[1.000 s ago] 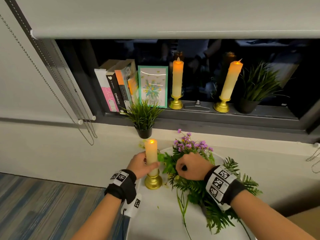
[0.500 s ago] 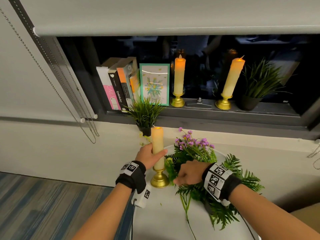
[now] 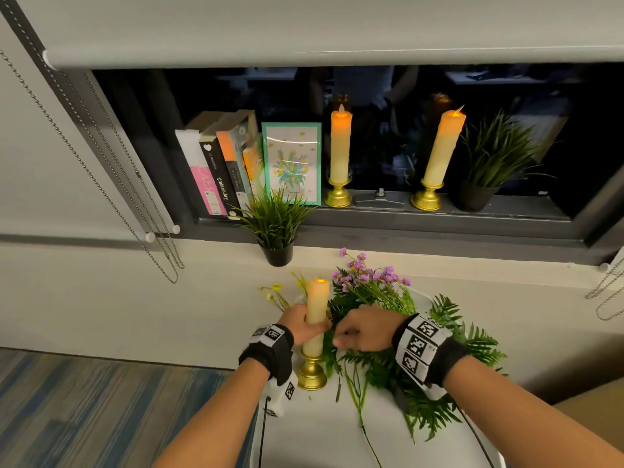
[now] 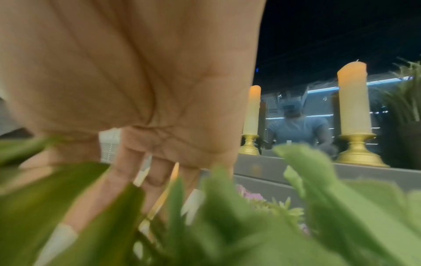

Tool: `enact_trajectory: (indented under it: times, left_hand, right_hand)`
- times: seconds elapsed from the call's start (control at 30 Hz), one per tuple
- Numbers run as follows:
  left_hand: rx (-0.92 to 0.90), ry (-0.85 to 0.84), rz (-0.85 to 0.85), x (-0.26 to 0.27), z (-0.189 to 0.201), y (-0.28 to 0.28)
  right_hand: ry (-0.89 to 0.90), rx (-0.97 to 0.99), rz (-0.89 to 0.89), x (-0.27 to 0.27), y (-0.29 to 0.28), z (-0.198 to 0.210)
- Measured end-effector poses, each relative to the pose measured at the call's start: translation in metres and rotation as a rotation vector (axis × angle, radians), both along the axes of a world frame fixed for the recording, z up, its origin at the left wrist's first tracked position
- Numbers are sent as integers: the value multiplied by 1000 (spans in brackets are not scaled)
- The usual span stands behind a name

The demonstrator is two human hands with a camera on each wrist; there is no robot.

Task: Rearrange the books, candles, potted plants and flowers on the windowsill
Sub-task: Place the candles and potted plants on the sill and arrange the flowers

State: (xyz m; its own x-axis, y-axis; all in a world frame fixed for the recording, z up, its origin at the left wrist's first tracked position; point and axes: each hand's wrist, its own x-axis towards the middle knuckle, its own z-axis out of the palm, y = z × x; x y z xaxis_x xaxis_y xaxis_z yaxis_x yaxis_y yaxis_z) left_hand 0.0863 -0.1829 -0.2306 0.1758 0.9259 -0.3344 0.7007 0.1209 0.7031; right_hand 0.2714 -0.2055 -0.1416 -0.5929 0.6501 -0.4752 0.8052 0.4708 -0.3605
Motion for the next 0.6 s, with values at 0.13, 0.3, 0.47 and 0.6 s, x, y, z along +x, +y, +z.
enact_trajectory:
  times: [0.13,0.3,0.47,0.6]
  left_hand:
    - [-25,18,-64,-2,-7,-4]
    - [22,-95,-75,1,11,-4]
    - [85,-223,-135,9,33,-6]
    - [106,-324,-100,8,48,-4]
  right_hand:
    - [109,224,-86,4,14,0]
    - [275,261,-337,1,29,-2]
    - [463,166,-432,-6,30,1]
    - [545,197,-477,-2,32,11]
